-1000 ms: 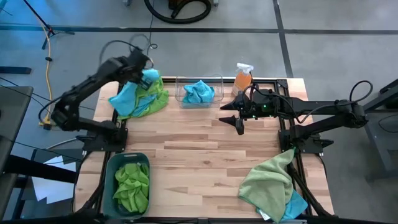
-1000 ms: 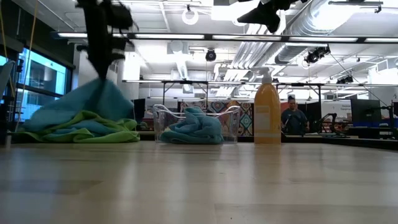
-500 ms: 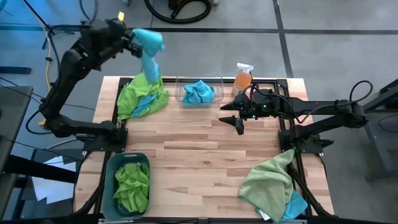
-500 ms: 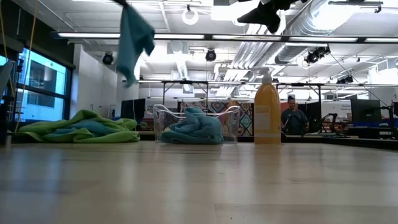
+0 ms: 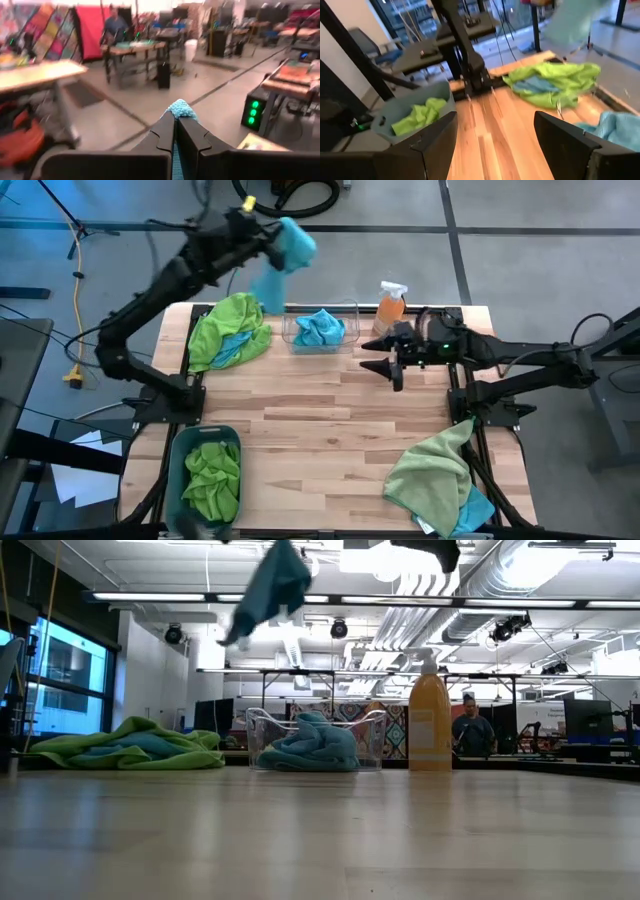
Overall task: Sort microfiber towel by color & place in baskets
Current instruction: Put the blue microfiber towel into the transparent bin
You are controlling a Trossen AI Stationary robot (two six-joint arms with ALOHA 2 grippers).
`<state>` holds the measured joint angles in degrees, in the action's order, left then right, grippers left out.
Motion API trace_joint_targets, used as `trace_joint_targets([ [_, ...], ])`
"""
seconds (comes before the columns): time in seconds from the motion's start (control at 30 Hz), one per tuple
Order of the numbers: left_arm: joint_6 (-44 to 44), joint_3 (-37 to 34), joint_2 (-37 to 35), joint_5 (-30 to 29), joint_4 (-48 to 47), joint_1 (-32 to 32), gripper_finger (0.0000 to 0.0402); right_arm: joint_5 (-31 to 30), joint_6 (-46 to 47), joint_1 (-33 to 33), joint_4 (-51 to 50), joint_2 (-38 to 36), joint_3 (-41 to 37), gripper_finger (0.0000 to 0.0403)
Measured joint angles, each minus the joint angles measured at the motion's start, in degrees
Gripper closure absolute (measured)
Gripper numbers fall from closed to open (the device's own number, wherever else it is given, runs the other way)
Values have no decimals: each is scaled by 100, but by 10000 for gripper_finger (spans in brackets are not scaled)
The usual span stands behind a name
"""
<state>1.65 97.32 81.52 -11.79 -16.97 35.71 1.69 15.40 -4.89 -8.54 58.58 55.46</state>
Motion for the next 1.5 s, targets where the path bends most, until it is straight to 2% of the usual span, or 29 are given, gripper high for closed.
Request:
trace_joint_targets([
  [0.17, 46, 0, 651, 2, 1157, -230, 401, -1, 152, 0, -20, -356, 4, 144],
  [0.3, -88, 0, 979, -15, 1203, -352, 401, 0, 264, 0, -22, -529, 4, 144],
  [0.6, -598, 0, 1541, -129, 151, -667, 401, 0, 216, 0, -280, -533, 4, 144],
  [0.77, -825, -29, 1647, -468, -768, -919, 401, 0, 212, 0, -547, -533, 4, 144],
  [1.03, -1661, -990, 1606, -946, -901, -1274, 401, -185, -67, 0, -627, -533, 4, 144],
  [1.13, -1760, -1127, 1663, -790, -972, -1191, 401, -248, -228, 0, -627, -533, 4, 144],
  [1.27, -2100, -957, 1646, -282, -1098, -902, 401, -318, -367, 0, -629, -533, 4, 144],
  [1.4, -2431, -809, 1731, -143, -1754, -663, 401, -380, -365, 0, -634, -533, 4, 144],
  [1.5, -2664, -518, 1975, 340, -2369, -509, 401, -583, -112, 0, -673, -533, 4, 144],
])
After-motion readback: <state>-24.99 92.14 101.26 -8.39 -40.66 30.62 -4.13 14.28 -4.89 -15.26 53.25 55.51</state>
